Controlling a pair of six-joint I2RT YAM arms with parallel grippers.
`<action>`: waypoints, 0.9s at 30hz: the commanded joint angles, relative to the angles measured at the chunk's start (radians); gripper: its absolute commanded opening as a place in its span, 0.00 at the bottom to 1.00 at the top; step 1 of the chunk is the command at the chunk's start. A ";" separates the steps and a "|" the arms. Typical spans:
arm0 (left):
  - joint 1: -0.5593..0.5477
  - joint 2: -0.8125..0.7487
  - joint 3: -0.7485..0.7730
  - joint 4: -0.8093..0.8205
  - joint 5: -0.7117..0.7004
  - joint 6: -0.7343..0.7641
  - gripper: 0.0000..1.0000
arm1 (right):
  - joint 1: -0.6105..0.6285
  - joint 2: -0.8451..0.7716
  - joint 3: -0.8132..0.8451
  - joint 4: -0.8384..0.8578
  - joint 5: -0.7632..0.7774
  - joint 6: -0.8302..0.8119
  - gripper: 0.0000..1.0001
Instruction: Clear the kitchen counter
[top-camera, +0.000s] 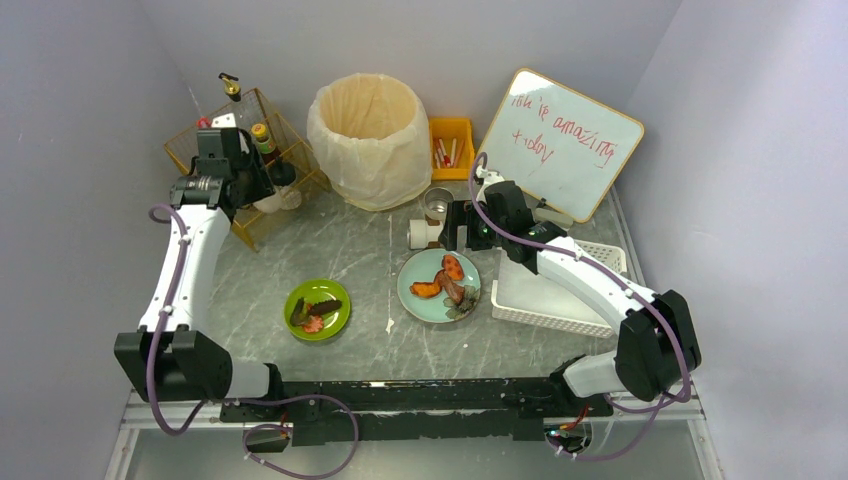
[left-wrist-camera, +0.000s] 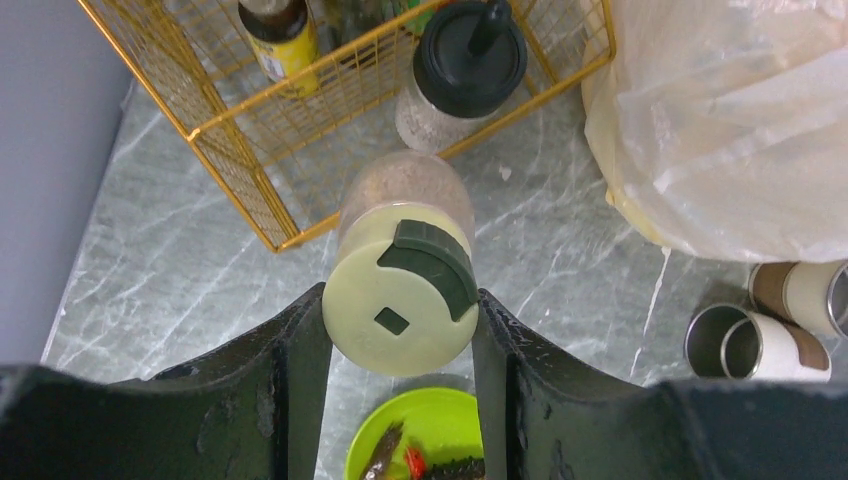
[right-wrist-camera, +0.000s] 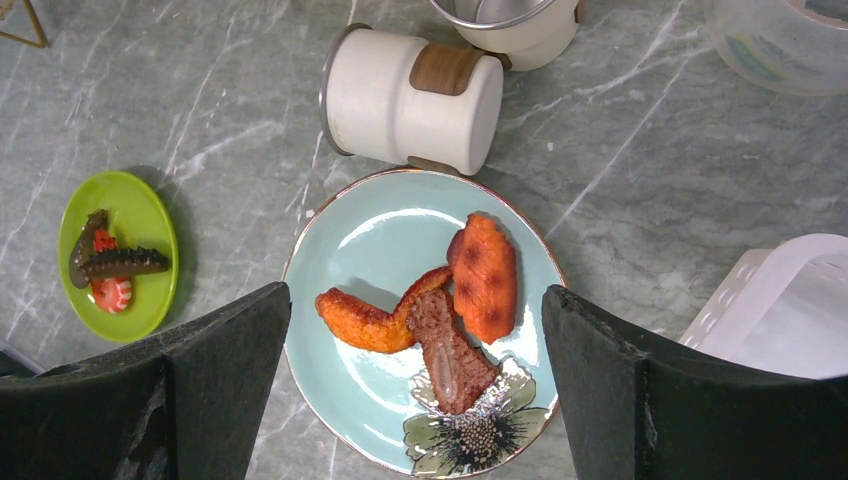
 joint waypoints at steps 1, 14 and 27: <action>0.001 0.035 0.083 0.021 -0.045 0.024 0.05 | -0.006 -0.015 0.029 0.025 0.004 -0.002 1.00; 0.069 0.107 0.085 0.076 -0.037 0.056 0.05 | -0.005 -0.018 0.025 0.022 0.018 -0.005 1.00; 0.092 0.162 -0.021 0.160 -0.033 0.074 0.05 | -0.005 -0.006 0.030 0.023 0.022 -0.004 1.00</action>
